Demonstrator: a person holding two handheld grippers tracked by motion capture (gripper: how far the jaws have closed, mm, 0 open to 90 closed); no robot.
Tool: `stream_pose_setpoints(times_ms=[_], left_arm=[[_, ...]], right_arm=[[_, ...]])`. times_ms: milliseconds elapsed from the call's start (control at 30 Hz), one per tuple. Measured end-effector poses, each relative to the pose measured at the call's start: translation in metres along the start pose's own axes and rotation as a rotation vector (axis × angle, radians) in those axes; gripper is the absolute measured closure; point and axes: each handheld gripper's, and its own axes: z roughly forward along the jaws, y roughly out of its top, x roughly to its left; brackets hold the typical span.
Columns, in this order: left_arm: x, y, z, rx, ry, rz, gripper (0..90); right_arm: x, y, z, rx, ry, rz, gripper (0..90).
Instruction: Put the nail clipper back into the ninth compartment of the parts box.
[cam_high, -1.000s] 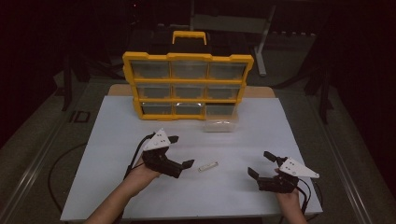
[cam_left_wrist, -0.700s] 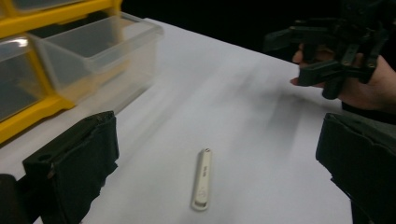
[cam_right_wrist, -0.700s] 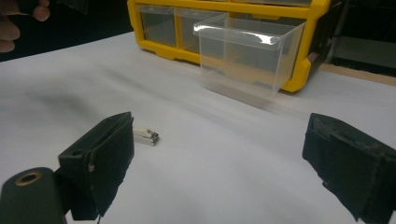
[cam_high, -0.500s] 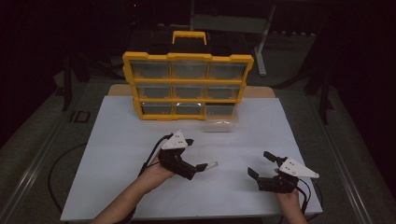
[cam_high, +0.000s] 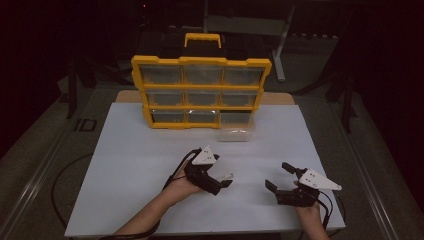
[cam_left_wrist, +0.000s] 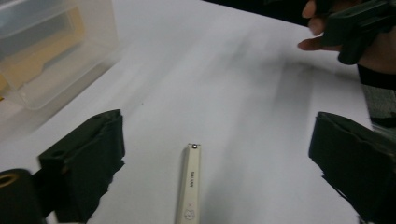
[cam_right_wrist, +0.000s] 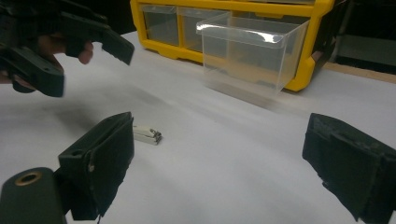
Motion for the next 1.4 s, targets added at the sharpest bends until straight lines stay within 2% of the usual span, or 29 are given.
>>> stream_pose_setpoints(times_ms=[200, 233, 400, 567, 700, 800, 1033, 1100, 1233, 1333, 1400], left_arm=[[0.005, -0.006, 0.012, 0.026, -0.01, -0.019, 12.8], [0.005, -0.007, 0.014, 0.031, -0.013, -0.017, 15.5], [0.006, -0.011, 0.021, 0.06, -0.008, -0.014, 18.2], [0.007, -0.012, 0.025, 0.082, -0.002, -0.003, 29.6], [0.008, -0.011, 0.028, 0.125, 0.018, 0.005, 40.3], [0.009, -0.012, 0.031, 0.136, 0.005, 0.002, 45.8], [0.01, -0.012, 0.037, 0.188, 0.006, -0.007, 53.6], [0.01, -0.011, 0.04, 0.213, 0.018, -0.007, 53.9], [0.01, -0.01, 0.043, 0.238, 0.014, -0.006, 55.4], [0.009, -0.009, 0.046, 0.262, 0.043, -0.002, 55.4], [0.008, -0.008, 0.047, 0.279, 0.056, 0.003, 58.5]], right_arm=[[0.0, 0.0, 0.0, 0.0, 0.003, 0.0, 9.1], [0.0, 0.0, 0.0, -0.001, 0.005, 0.001, 9.1], [0.0, 0.0, 0.0, -0.001, 0.005, 0.001, 9.1], [0.0, 0.0, 0.0, -0.001, 0.006, 0.003, 9.2], [0.0, 0.0, 0.0, -0.001, 0.007, 0.001, 9.1], [0.0, -0.001, 0.0, 0.0, 0.008, 0.004, 9.1], [0.0, -0.001, 0.001, 0.002, 0.01, 0.005, 9.1], [0.0, -0.001, 0.0, 0.001, 0.011, 0.005, 9.1], [0.0, -0.001, 0.0, 0.0, 0.011, 0.004, 9.1], [-0.001, -0.001, 0.0, 0.001, 0.011, 0.006, 9.1], [-0.001, -0.001, 0.0, 0.001, 0.011, 0.006, 9.1]])
